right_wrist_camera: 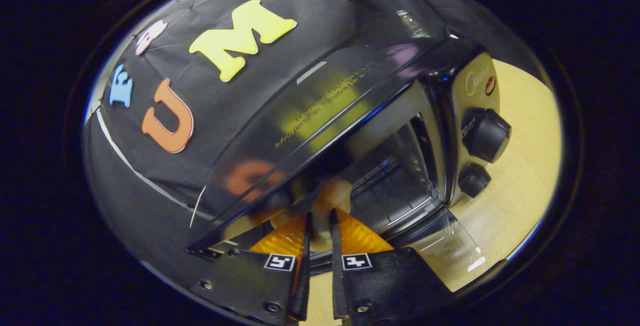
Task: Open the electric oven with the left hand, put the food in, and close the electric oven.
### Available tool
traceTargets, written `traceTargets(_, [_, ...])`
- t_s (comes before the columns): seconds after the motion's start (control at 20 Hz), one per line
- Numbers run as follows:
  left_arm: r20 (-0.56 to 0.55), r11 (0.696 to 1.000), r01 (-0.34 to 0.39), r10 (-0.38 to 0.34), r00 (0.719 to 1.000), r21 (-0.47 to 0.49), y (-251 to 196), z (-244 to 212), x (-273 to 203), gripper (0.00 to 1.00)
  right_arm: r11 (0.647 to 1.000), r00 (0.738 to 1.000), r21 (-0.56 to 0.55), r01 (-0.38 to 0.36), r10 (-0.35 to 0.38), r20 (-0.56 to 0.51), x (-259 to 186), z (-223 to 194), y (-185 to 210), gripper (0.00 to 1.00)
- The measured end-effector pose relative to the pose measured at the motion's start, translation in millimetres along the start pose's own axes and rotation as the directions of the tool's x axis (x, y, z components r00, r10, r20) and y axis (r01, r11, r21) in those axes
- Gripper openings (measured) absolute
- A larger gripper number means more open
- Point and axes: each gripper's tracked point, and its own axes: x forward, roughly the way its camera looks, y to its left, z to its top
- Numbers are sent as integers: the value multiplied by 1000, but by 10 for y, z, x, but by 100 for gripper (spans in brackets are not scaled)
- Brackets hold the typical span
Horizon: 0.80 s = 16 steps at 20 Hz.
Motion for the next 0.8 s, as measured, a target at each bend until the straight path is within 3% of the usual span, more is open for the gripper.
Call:
traceTargets(0.25, [8, 1000, 13, -13, 1000, -4, -31, -12, -47, 93, 987, 999, -158, 23, -17, 37, -108, 52, -8, 64])
traceTargets(0.35, [14, 999, 33, -33, 999, -6, -103, -5, -46, 93, 972, 998, -229, 42, -32, 47, -260, 38, -50, 77])
traceTargets(0.6, [35, 995, 99, -100, 994, 10, -269, -38, -69, 93, 939, 997, -339, 62, -44, 60, -860, -53, -149, 77])
traceTargets(0.8, [1, 983, 183, -183, 983, 11, -498, -270, 30, 93, 887, 997, -459, 54, -21, 78, -1537, -81, -174, 77])
